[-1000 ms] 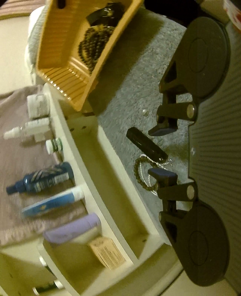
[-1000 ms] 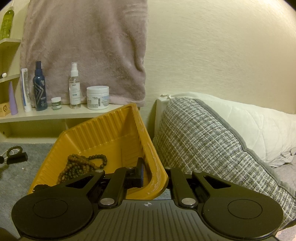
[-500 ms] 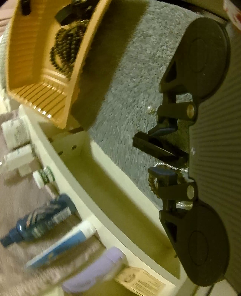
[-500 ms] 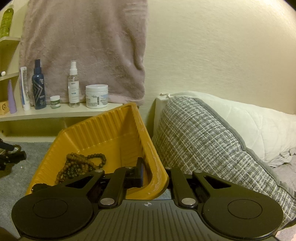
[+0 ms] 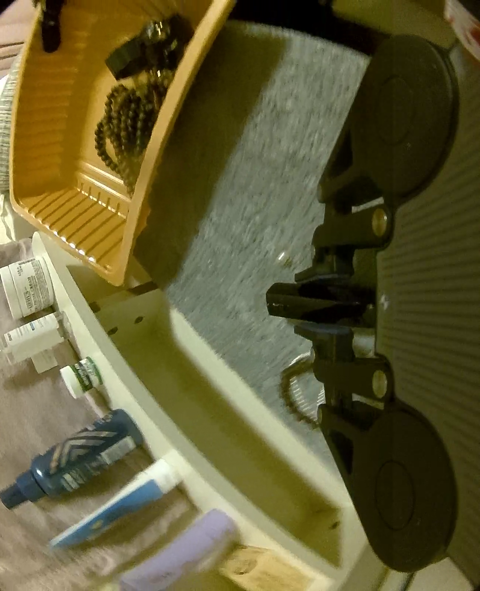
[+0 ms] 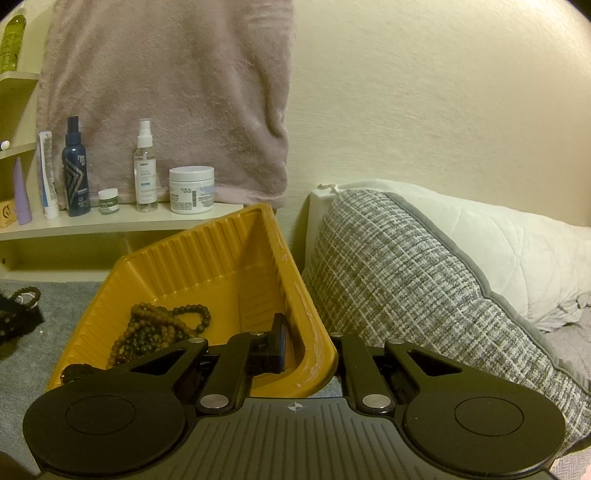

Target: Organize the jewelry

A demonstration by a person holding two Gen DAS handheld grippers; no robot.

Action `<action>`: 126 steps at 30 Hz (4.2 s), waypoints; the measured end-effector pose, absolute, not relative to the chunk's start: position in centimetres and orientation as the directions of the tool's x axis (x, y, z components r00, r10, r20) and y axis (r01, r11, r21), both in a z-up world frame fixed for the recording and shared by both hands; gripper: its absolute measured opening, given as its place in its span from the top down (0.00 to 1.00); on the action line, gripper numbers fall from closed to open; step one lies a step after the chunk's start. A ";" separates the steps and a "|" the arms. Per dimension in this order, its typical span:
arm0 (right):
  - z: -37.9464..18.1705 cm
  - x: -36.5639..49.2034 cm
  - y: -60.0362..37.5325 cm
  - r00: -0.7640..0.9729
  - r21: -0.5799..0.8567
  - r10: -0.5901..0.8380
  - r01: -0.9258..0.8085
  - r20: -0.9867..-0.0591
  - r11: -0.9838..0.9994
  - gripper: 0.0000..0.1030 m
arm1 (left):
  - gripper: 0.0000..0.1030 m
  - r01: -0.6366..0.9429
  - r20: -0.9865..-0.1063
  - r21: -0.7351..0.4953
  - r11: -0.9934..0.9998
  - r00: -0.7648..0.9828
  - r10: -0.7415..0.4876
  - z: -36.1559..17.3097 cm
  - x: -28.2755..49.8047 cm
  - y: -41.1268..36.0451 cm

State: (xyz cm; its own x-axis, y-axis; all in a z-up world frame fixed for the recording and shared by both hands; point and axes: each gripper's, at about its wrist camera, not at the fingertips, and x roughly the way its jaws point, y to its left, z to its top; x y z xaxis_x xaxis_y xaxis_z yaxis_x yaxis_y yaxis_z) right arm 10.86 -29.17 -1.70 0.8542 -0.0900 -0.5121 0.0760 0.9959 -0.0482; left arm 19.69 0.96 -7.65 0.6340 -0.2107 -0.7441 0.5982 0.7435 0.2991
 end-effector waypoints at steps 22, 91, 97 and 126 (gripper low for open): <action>-1.8 10.8 -29.1 0.856 -0.048 -0.089 0.075 -0.509 0.996 0.90 | 0.82 0.463 -0.704 0.185 0.867 0.678 -0.212 -7.0 16.0 2.6; -1.8 10.8 -29.1 0.858 -0.036 -0.086 0.079 -0.507 0.996 0.90 | 0.76 0.348 -0.605 0.094 0.933 0.764 -0.225 -2.4 14.3 1.3; -1.8 10.8 -29.0 0.858 -0.038 -0.088 0.080 -0.507 0.996 0.90 | 0.76 0.290 -0.624 0.082 0.954 0.761 -0.178 -4.1 14.2 3.1; -2.1 11.1 -29.1 0.852 -0.050 -0.095 0.080 -0.514 0.996 0.90 | 0.86 0.322 -0.643 0.091 0.942 0.742 -0.192 -9.3 19.0 -1.3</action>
